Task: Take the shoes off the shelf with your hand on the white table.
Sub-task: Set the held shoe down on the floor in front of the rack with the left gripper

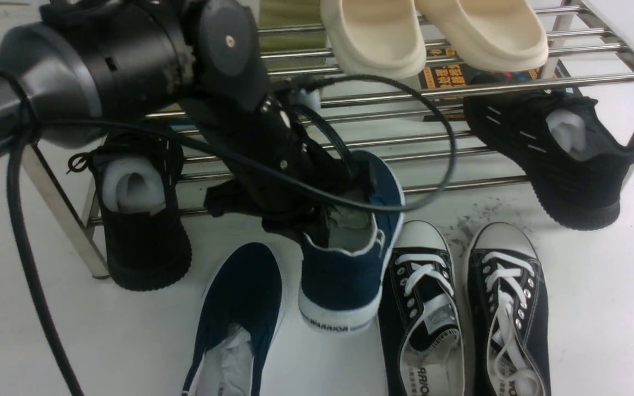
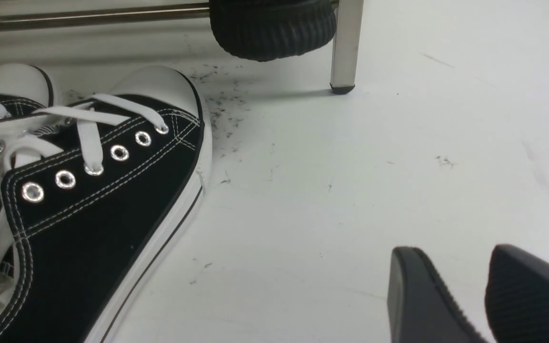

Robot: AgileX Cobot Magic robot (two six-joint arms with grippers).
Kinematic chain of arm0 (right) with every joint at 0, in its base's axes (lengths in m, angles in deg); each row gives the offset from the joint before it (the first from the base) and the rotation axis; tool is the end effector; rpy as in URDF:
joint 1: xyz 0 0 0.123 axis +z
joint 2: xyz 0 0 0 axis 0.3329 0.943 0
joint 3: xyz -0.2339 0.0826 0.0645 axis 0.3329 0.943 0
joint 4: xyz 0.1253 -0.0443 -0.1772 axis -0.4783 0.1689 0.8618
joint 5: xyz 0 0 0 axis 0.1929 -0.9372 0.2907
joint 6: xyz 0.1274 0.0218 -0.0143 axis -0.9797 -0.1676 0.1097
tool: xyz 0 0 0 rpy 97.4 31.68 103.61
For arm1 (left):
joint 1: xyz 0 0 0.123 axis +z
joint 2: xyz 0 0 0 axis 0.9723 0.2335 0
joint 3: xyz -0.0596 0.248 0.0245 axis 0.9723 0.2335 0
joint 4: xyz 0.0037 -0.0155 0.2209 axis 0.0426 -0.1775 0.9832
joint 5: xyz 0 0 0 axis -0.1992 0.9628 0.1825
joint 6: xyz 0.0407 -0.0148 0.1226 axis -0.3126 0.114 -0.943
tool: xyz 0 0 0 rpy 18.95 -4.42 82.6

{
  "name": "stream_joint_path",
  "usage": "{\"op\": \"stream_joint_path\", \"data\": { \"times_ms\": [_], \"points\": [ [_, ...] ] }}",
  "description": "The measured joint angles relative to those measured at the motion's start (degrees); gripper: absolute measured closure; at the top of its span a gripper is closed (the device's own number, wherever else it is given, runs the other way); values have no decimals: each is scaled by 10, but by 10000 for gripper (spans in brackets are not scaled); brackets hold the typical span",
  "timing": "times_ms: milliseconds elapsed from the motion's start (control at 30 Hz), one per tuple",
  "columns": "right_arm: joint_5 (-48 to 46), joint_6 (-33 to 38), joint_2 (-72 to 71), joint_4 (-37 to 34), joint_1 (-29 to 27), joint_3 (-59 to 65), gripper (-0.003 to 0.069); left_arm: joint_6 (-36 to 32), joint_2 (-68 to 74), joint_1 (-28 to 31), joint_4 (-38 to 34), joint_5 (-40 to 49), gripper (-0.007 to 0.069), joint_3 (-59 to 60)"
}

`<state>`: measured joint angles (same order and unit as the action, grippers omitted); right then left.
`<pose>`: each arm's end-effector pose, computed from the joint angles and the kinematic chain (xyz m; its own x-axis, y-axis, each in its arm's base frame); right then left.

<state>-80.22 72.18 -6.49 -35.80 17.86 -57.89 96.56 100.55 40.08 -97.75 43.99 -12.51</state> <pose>0.0874 -0.0017 0.1627 -0.3016 0.0729 -0.9506 0.0418 0.9971 0.0632 0.2622 -0.2167 0.2413 -0.9661 0.0753 -0.2470 0.1514 0.9400 -0.3057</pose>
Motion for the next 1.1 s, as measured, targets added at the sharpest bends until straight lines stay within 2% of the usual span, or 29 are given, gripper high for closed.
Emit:
{"op": "stream_joint_path", "data": {
  "times_ms": [100, 133, 233, 467, 633, 1100],
  "points": [
    [0, 0, 0, 0, 0, 0, 419, 80, 0, -47, 73, 27, 595, 0],
    [0, 0, 0, 0, 0, 0, 419, 85, 0, -47, 79, 27, 595, 0],
    [0, 0, 0, 0, 0, 0, 419, 180, 0, -101, 172, 56, 595, 0],
    [0, 0, 0, 0, 0, 0, 419, 336, 0, -198, 269, 97, 594, 0],
    [0, 0, 0, 0, 0, 0, 419, 372, 5, -224, 277, 96, 594, 0],
    [0, 0, 0, 0, 0, 0, 419, 393, 61, -227, 246, 20, 593, 93]
  ]
}}
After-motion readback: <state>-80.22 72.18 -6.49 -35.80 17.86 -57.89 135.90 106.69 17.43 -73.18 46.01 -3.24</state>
